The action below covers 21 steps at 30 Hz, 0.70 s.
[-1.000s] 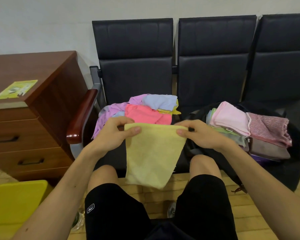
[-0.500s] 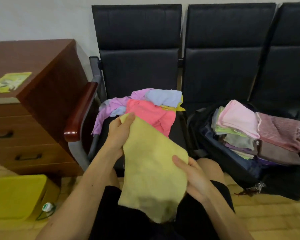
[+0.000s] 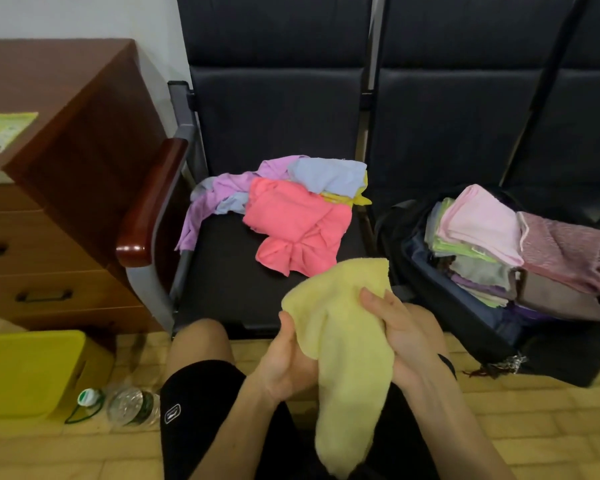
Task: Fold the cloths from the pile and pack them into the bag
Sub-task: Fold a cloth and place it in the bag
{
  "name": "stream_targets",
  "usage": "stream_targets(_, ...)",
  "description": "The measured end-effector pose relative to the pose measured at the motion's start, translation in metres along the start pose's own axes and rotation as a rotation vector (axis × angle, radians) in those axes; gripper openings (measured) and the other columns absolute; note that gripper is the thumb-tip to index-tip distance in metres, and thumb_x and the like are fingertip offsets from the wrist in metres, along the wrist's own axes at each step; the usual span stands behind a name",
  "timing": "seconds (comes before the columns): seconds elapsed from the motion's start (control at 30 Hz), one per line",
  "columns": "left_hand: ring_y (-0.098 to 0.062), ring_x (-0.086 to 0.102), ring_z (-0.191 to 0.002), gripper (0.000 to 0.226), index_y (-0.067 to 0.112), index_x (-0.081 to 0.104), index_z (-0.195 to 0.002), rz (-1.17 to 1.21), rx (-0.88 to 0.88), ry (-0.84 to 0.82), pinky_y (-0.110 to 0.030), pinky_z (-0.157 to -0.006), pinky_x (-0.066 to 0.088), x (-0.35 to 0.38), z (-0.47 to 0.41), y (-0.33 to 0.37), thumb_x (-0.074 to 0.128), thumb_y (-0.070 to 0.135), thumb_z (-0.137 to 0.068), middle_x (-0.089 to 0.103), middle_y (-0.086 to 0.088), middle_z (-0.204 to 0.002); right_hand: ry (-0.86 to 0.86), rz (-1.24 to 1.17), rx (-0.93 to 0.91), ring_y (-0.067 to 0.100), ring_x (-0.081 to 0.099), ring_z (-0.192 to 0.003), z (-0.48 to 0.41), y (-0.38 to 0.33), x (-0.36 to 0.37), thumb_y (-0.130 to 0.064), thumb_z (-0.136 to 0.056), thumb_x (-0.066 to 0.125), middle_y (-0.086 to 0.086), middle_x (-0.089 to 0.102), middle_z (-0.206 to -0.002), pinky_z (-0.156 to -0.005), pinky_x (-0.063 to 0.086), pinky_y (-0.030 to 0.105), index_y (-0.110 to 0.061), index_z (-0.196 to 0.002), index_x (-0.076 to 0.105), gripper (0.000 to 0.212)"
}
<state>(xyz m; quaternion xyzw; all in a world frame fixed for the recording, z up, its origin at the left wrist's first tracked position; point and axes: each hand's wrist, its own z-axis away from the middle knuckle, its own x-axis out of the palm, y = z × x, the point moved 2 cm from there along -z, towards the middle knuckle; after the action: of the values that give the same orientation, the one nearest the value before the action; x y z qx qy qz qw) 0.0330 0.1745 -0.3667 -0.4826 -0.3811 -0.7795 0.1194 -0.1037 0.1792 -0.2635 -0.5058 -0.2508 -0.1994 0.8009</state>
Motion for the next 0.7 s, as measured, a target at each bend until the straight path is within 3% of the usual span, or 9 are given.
stream_targets(0.1, -0.036, 0.055, -0.128, 0.111, 0.006, 0.047, -0.143, -0.116, -0.007, 0.142, -0.049, -0.099, 0.051, -0.004, 0.001, 0.009, 0.097, 0.043, -0.052, 0.055, -0.02, -0.142, 0.011, 0.003, 0.005, 0.023, 0.075, -0.072, 0.002, -0.002, -0.002, -0.01, -0.068, 0.069, 0.015, 0.076, -0.084, -0.059, 0.06, 0.032, -0.009, -0.073, 0.081, 0.013)
stream_targets(0.2, -0.037, 0.054, -0.13, 0.097, 0.006, 0.05, -0.142, -0.145, 0.079, 0.184, -0.048, -0.104, 0.048, -0.008, 0.005, 0.023, 0.096, 0.029, -0.059, 0.055, -0.021, -0.141, 0.082, 0.008, -0.015, 0.024, 0.075, -0.07, 0.003, -0.003, -0.006, -0.001, -0.078, 0.066, 0.016, 0.076, -0.084, -0.055, 0.059, 0.032, -0.003, -0.09, 0.075, 0.015)
stream_targets(0.3, -0.035, 0.057, -0.126, 0.074, 0.004, 0.06, -0.133, -0.137, 0.195, 0.225, -0.043, -0.099, 0.053, -0.005, 0.008, 0.04, 0.09, 0.025, -0.069, 0.059, -0.022, -0.136, 0.163, 0.017, -0.031, 0.026, 0.075, -0.075, 0.002, -0.001, -0.011, 0.003, -0.087, 0.063, 0.017, 0.076, -0.091, -0.055, 0.059, 0.033, -0.002, -0.107, 0.066, 0.021)
stream_targets(0.4, -0.031, 0.065, -0.116, 0.052, 0.002, 0.061, -0.129, -0.321, 0.26, 0.388, -0.042, -0.091, 0.057, 0.003, 0.01, 0.053, 0.073, 0.026, -0.084, 0.068, -0.018, -0.123, 0.218, 0.285, -0.031, 0.021, 0.075, -0.087, -0.001, 0.008, -0.023, -0.004, -0.088, 0.068, 0.009, 0.077, -0.099, -0.065, 0.06, 0.031, -0.012, -0.115, 0.065, 0.028)
stream_targets(0.53, -0.026, 0.07, -0.105, 0.045, 0.011, 0.066, -0.118, -0.682, 0.318, 0.545, -0.045, -0.089, 0.057, 0.0, 0.015, 0.065, 0.081, 0.03, -0.08, 0.074, -0.007, -0.11, 0.077, 0.594, 0.115, 0.016, 0.07, -0.105, 0.002, 0.024, -0.028, -0.008, -0.079, 0.08, 0.0, 0.072, -0.117, -0.083, 0.058, 0.031, -0.026, -0.13, 0.055, 0.059)
stream_targets(0.63, -0.021, 0.072, -0.098, 0.025, 0.02, 0.072, -0.106, -0.915, 0.276, 0.588, -0.045, -0.089, 0.057, -0.005, 0.021, 0.078, 0.076, 0.031, -0.084, 0.077, 0.0, -0.1, 0.174, 0.606, 0.046, 0.004, 0.072, -0.087, 0.002, 0.019, -0.026, -0.001, -0.078, 0.08, 0.005, 0.073, -0.107, -0.068, 0.056, 0.018, -0.011, -0.131, 0.054, 0.059)
stream_targets(0.7, -0.019, 0.072, -0.096, 0.02, 0.018, 0.07, -0.108, -0.825, 0.239, 0.617, -0.037, -0.084, 0.059, -0.006, 0.025, 0.084, 0.074, 0.025, -0.089, 0.077, 0.001, -0.098, 0.32, 0.588, -0.025, -0.001, 0.07, -0.067, 0.004, 0.011, -0.021, -0.001, -0.081, 0.077, 0.002, 0.07, -0.098, -0.055, 0.052, 0.013, -0.011, -0.13, 0.05, 0.056)
